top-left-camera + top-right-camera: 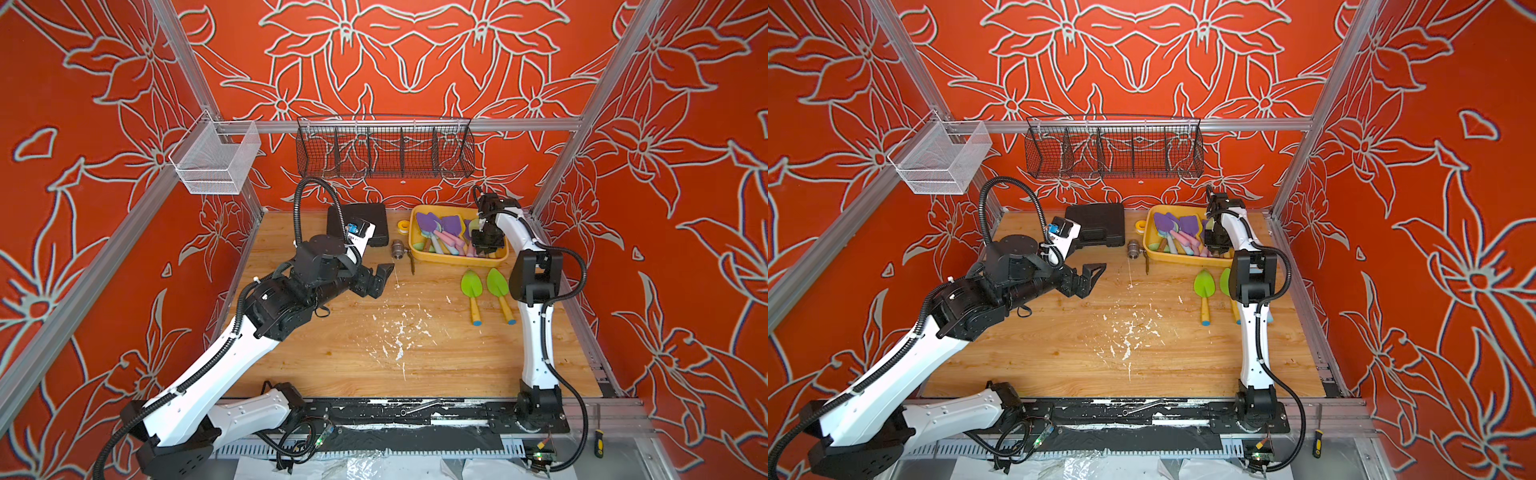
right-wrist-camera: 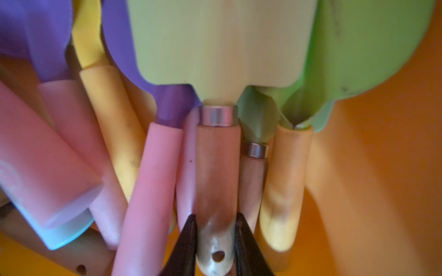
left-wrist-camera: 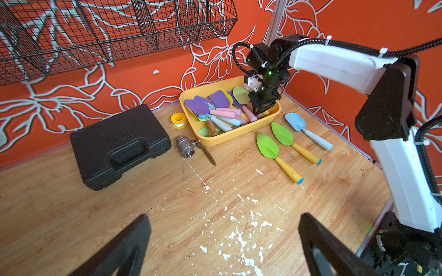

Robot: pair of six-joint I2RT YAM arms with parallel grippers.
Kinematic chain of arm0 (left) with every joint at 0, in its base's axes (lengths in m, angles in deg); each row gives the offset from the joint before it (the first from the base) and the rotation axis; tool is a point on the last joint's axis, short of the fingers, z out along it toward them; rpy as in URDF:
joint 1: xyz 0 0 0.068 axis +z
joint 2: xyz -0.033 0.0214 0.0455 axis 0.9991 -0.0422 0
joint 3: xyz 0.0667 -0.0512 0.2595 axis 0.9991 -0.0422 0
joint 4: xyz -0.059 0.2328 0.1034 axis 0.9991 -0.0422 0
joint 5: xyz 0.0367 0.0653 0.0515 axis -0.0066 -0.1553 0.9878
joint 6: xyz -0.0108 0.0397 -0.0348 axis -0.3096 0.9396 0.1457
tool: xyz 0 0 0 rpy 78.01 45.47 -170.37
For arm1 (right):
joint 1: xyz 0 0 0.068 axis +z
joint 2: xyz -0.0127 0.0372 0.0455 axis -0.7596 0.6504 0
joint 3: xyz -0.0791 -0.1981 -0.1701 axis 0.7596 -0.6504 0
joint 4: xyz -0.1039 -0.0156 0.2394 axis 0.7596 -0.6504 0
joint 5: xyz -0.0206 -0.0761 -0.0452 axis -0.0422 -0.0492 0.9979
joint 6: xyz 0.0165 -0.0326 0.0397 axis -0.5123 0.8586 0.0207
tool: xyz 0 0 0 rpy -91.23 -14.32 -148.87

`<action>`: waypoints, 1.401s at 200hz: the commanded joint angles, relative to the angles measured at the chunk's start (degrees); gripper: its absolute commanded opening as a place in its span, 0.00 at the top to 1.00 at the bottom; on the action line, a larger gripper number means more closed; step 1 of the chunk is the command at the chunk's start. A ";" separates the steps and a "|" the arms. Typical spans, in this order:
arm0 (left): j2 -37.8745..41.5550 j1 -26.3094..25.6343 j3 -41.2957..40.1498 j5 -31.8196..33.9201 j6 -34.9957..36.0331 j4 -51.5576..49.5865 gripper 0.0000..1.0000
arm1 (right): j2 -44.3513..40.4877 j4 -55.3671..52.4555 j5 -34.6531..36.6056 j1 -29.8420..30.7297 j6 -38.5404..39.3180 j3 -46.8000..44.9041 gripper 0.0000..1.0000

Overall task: Take the shovel out of the storage box
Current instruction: Pick up the shovel from the storage box.

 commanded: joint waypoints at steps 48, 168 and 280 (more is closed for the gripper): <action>2.34 -0.31 -0.71 0.52 0.38 0.68 0.03 | -7.45 -2.48 0.37 0.02 0.72 -1.87 1.00; 6.15 -0.31 -2.94 0.26 1.00 1.99 0.03 | -38.31 6.53 -17.39 1.14 -5.93 -32.78 1.00; 7.66 -0.33 -5.40 -1.76 0.46 2.35 0.03 | -71.65 30.52 -12.46 22.73 -32.11 -83.24 1.00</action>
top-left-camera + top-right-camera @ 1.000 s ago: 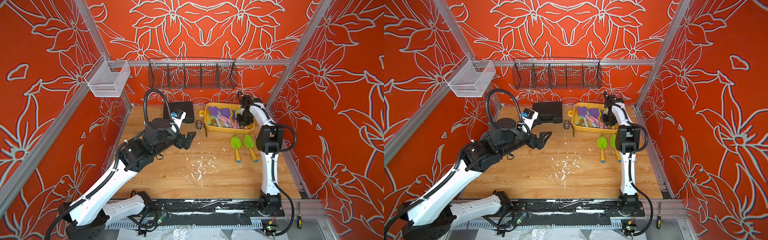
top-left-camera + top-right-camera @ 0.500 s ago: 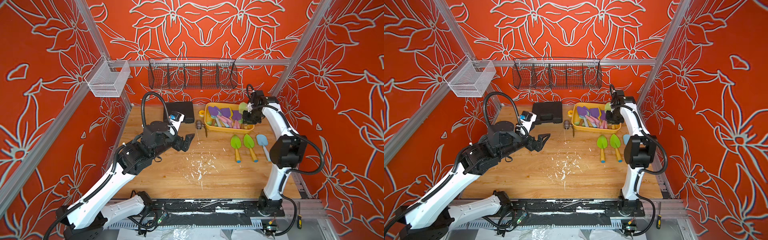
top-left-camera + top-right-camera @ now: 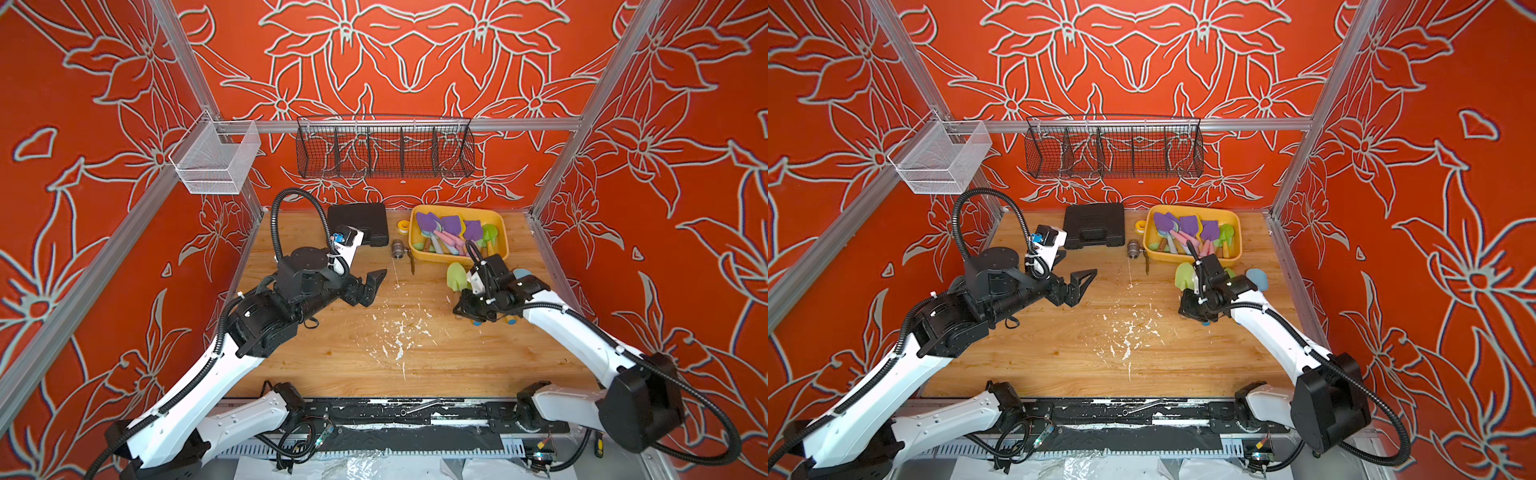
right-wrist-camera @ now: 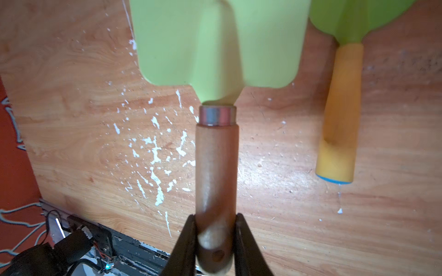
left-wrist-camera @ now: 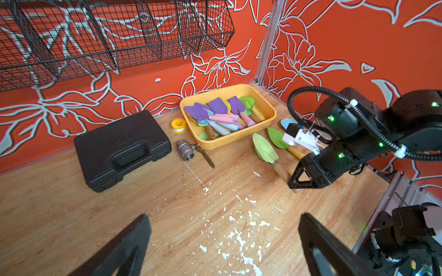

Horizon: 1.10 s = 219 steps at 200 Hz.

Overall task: Take the shovel out of the storage box
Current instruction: Pick up the shovel from the storage box, then place the shovel at the center of the board.

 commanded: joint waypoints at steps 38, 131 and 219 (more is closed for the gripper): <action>1.32 -0.33 -0.85 -1.24 0.01 0.75 0.03 | 1.62 3.67 7.43 1.95 -3.03 -0.55 1.00; 2.81 -0.25 -2.21 0.07 -0.51 0.16 0.03 | 18.55 1.42 15.61 7.97 2.63 6.97 1.00; 4.66 -0.27 -3.79 1.75 -0.88 -0.91 0.03 | 24.32 1.15 16.50 8.05 1.86 7.79 1.00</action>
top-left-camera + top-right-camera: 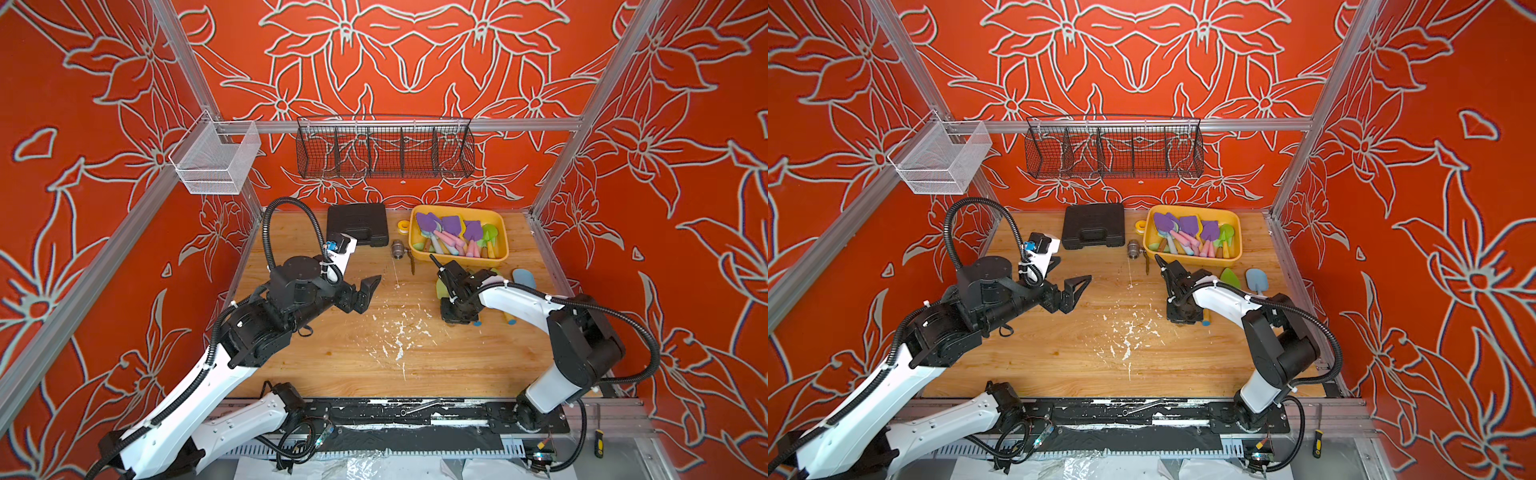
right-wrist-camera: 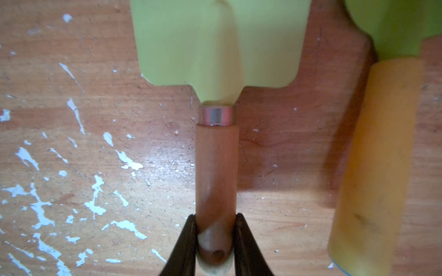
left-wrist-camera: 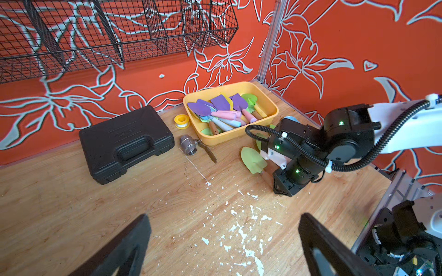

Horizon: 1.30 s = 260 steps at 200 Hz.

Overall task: Take the shovel out of the storage box
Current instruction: Place the shovel at the center of the board.

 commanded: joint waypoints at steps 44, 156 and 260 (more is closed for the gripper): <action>0.84 -0.31 -0.83 1.20 -0.65 -0.54 0.03 | 3.49 -0.51 2.51 0.20 -0.10 2.32 1.00; 0.58 -0.31 -1.22 1.39 -0.87 0.07 0.03 | 1.14 -5.16 1.76 0.22 0.42 6.07 0.38; -0.55 -0.27 -1.13 1.38 -0.44 1.63 0.03 | -15.90 -13.70 7.23 -1.12 7.46 19.38 0.03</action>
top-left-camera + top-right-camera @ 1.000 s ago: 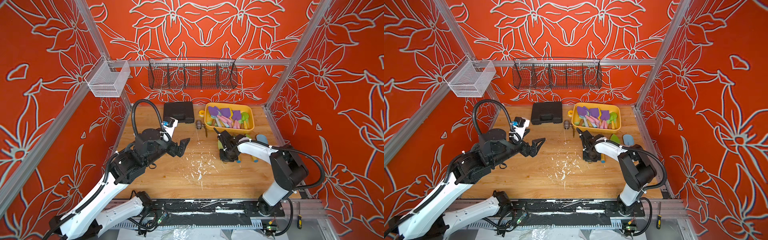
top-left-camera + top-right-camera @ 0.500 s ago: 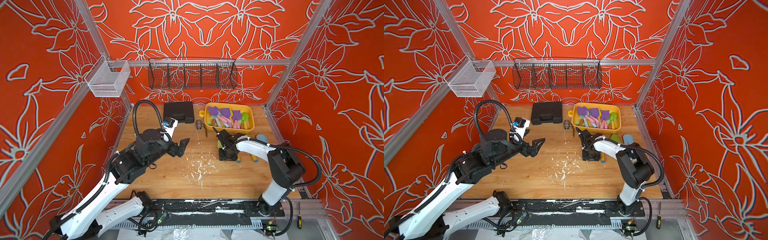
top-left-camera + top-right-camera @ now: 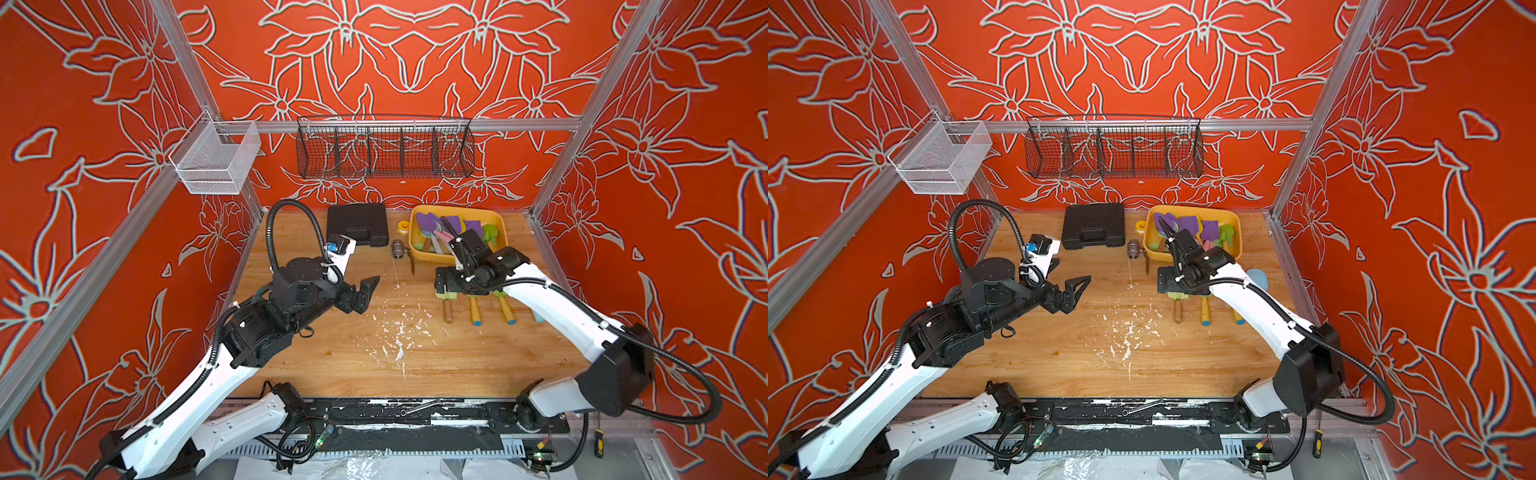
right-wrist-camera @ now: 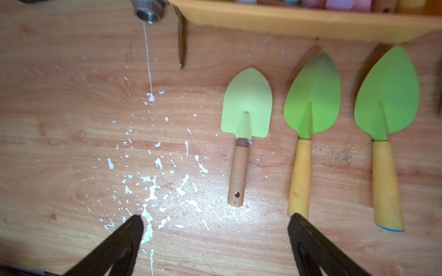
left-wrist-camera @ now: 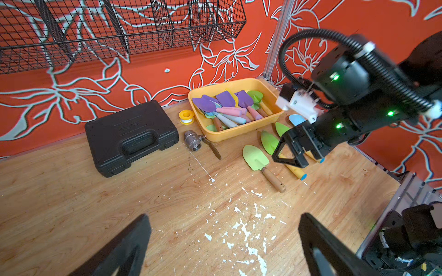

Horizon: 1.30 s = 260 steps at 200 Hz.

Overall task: Take the shovel out of the storage box
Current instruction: Place the shovel at the center of the board, then pick up the shovel from the storage box.

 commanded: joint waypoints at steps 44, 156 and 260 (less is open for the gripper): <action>-1.26 -0.31 0.17 -0.26 0.98 2.09 0.03 | -8.75 -2.49 1.10 -8.37 4.37 -2.11 0.02; -4.22 -0.31 2.00 -0.70 2.31 1.39 0.03 | 11.79 -2.49 -8.18 -22.55 10.49 10.81 0.33; -4.88 -0.31 3.52 0.36 1.46 -1.15 0.03 | 53.53 -15.21 -4.69 -26.35 9.10 51.46 0.53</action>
